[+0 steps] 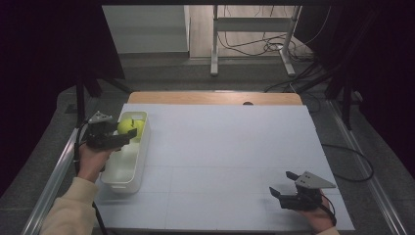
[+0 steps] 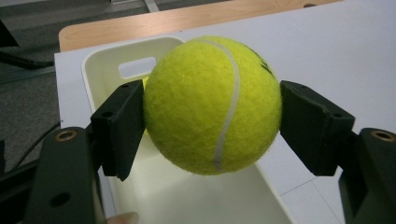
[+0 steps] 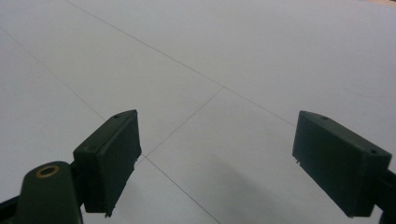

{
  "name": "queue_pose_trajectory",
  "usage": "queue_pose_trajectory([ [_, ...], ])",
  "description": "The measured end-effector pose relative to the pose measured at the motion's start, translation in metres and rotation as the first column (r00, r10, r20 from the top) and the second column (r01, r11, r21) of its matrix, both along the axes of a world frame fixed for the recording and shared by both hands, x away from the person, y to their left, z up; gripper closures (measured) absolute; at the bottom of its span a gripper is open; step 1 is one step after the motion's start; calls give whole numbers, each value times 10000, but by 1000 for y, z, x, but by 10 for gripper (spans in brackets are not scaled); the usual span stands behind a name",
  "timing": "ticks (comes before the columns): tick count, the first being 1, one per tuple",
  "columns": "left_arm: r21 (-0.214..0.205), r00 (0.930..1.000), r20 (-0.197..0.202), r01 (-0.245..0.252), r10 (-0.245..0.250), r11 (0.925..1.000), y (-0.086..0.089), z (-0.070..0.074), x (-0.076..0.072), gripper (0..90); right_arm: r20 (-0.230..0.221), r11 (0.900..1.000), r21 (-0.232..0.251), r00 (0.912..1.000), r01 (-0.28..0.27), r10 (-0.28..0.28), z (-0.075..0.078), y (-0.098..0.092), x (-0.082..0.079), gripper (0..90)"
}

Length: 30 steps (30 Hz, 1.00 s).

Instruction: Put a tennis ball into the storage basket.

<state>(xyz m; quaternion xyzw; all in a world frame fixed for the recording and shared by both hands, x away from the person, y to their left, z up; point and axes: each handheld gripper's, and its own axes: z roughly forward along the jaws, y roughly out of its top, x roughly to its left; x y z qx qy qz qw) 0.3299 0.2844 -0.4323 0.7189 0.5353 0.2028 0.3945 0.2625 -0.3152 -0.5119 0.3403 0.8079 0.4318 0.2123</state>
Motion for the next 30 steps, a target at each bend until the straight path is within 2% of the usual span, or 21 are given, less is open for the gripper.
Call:
queue_pose_trajectory([
  [6, 40, 9994, -343, 63, -62, 10000, -2, -6, 4, 267, -6, 10000, 4, 10000, -9, 9, -1, 0, 0, 156],
  [15, 195, 9982, -583, 132, -120, 9997, -5, -11, 6, 267, -6, 10000, -3, 10000, -23, 23, -1, 1, 1, 155],
  [20, 450, 9969, -784, -11, 47, 9990, -5, -13, 7, 267, -11, 10000, -6, 10000, -27, 27, -1, 1, 0, 155],
  [30, 533, 9943, -1047, -153, 208, 9985, -3, -19, 9, 266, -27, 10000, -46, 10000, -19, 19, -1, 1, 1, 155],
])
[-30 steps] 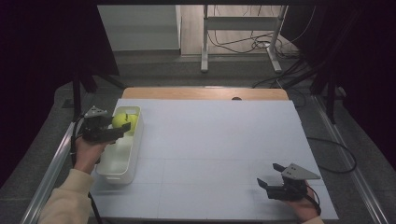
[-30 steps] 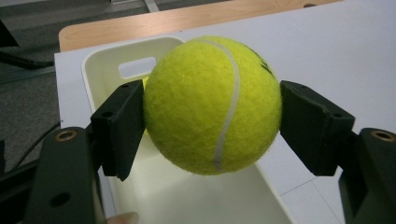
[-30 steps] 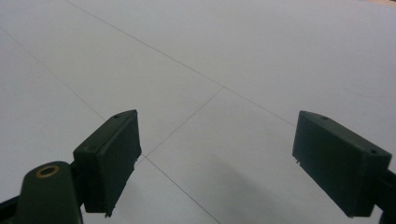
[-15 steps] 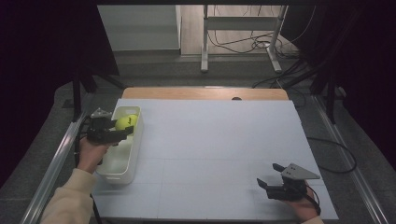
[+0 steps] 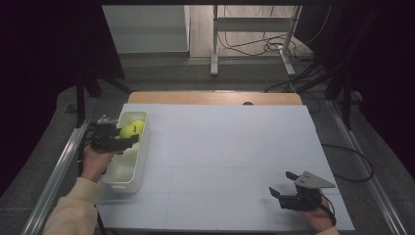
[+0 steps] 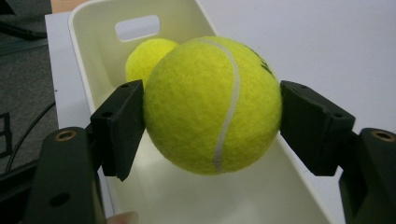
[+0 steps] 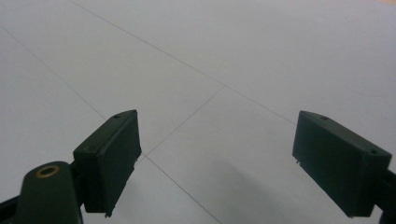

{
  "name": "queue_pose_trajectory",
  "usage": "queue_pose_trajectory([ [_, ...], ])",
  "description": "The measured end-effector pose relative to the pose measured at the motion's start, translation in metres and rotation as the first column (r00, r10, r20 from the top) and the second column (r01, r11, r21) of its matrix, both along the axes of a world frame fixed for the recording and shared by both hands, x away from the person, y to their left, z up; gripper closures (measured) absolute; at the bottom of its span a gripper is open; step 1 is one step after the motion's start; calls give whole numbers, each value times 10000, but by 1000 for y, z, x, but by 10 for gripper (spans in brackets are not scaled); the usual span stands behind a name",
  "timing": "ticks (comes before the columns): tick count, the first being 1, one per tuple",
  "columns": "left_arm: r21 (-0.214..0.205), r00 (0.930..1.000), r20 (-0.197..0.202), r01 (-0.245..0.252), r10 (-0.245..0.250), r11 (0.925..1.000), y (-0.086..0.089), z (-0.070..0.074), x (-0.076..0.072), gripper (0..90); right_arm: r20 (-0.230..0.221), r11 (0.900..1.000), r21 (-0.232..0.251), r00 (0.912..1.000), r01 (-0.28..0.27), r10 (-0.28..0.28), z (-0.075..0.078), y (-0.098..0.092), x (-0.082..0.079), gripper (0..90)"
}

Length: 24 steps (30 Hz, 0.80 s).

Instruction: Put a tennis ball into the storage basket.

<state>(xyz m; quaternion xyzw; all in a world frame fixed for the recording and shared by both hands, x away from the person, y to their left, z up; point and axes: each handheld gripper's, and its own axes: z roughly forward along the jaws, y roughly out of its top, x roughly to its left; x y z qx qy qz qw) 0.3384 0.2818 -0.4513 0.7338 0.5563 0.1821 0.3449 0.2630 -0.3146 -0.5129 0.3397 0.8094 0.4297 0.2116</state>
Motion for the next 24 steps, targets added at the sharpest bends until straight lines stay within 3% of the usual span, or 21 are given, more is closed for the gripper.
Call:
queue_pose_trajectory([
  [11, 69, 9998, -91, -164, 164, 9998, 2, -2, 1, 260, -5, 10000, 18, 10000, -15, 15, 0, 0, 0, 155],
  [13, 100, 9991, 180, -376, 374, 9992, 2, -1, 0, 243, -6, 10000, 12, 10000, -26, 26, 0, 0, 0, 155],
  [16, -74, 9986, 286, -444, 446, 9990, 3, 2, 0, 191, -3, 10000, 2, 10000, -29, 29, 0, 0, 0, 155],
  [24, -759, 9954, 963, 50, 23, 9971, 1, 10, -9, 157, 3, 10000, 7, 10000, -10, 10, 0, 0, 0, 155],
])
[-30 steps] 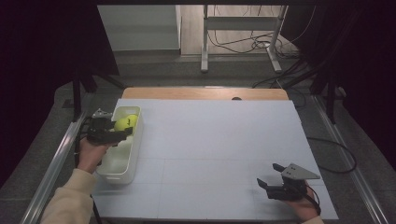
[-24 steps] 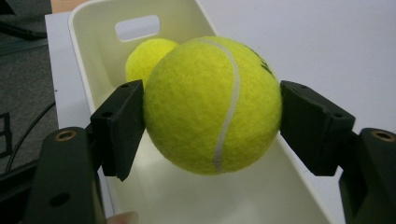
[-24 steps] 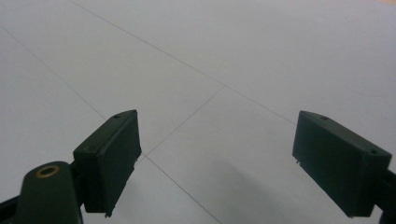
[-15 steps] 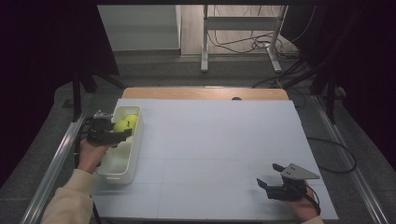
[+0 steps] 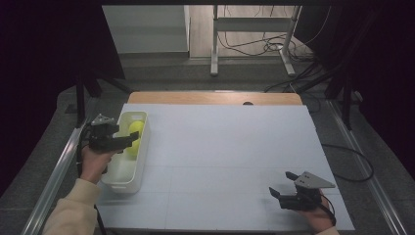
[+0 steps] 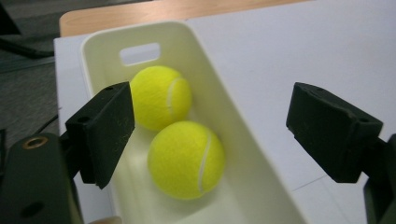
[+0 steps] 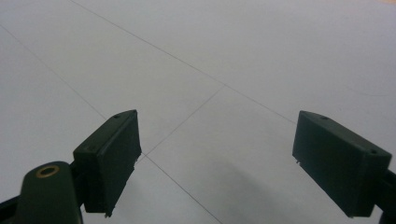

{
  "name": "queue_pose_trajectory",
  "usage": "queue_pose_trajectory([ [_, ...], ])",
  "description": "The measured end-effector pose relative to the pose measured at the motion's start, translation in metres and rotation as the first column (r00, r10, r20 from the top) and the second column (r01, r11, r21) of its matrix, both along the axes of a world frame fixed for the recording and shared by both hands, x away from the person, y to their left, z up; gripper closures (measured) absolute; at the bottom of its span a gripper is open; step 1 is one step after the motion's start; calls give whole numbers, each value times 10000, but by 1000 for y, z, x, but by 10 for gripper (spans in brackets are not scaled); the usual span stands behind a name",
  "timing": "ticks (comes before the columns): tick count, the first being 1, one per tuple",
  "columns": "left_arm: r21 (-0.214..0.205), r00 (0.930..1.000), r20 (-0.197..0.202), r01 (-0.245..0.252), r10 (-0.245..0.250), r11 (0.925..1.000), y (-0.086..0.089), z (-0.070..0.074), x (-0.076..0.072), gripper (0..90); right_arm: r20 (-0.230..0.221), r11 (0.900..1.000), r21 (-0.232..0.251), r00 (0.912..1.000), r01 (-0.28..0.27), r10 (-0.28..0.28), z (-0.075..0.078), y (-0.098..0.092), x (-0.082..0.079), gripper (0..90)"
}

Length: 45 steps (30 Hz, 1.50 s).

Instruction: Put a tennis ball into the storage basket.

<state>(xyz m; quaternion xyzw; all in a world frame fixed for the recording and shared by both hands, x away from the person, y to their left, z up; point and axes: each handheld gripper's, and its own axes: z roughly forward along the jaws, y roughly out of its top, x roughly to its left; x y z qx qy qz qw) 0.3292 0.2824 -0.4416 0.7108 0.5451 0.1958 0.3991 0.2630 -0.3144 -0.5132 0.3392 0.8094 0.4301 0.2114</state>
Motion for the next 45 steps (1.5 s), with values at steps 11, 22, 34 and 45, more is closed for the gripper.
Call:
queue_pose_trajectory([
  [11, -544, 9889, 970, 1181, -1125, 9915, -22, 16, -17, 158, 7, 10000, -22, 10000, 32, -32, 0, 0, 0, 155],
  [22, -801, 9624, 1498, 2401, -2264, 9675, -53, 14, -35, 160, 48, 10000, -11, 10000, 70, -70, 1, 0, -2, 155],
  [34, -761, 9304, 1765, 3383, -3213, 9379, -87, 4, -55, 162, 47, 10000, -47, 10000, 61, -60, 1, 0, -2, 155],
  [45, -726, 9148, 1599, 3857, -3710, 9198, -104, -13, -69, 165, 44, 10000, -58, 10000, 80, -80, 1, 0, -2, 156],
])
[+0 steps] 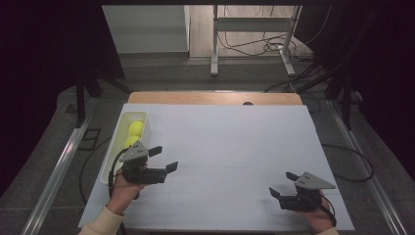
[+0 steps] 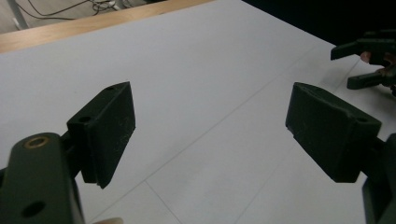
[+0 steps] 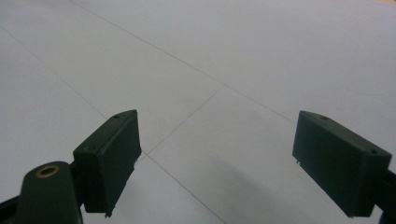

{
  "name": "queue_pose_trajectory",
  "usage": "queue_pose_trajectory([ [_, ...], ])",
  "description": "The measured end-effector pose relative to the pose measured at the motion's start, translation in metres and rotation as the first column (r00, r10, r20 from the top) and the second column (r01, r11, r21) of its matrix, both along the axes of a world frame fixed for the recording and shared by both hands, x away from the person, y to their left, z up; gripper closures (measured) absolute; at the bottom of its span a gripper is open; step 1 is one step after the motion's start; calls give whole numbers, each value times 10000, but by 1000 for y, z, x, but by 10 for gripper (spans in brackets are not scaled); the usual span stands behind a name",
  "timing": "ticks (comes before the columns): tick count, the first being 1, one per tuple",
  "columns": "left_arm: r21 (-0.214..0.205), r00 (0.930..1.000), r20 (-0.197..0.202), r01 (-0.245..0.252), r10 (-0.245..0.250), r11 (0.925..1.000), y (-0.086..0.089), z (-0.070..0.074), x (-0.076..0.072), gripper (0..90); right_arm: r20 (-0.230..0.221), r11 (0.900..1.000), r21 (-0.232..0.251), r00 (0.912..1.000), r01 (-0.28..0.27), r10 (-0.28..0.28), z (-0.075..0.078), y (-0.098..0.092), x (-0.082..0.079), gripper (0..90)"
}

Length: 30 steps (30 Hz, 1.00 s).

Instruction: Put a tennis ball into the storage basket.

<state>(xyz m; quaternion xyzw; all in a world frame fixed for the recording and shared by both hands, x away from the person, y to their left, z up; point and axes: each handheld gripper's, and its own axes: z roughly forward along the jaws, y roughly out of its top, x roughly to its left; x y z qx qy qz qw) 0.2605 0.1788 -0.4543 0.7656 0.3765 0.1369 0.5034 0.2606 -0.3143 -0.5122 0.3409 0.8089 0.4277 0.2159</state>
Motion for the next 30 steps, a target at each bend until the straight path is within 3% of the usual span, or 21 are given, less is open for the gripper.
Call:
queue_pose_trajectory([
  [8, 142, 9984, 3, 558, -558, 9983, -12, -17, -15, 178, 14, 10000, -11, 10000, 26, -26, 0, 0, 0, 155],
  [12, 527, 9974, -35, 721, -720, 9960, -19, -26, -22, 167, 38, 10000, 51, 10000, -29, 29, 0, 0, -1, 155],
  [15, 526, 9975, -120, 704, -699, 9961, -17, -33, -26, 166, 49, 10000, 44, 10000, -21, 21, 0, 0, -1, 155],
  [20, 745, 9972, 69, 739, -747, 9945, -18, -41, -34, 168, 41, 10000, 59, 10000, -60, 60, 0, 0, -1, 155],
  [30, 690, 9972, -410, 653, -626, 9955, -13, -58, -40, 164, 88, 9992, 187, 9994, -348, 347, 1, 1, -3, 155],
])
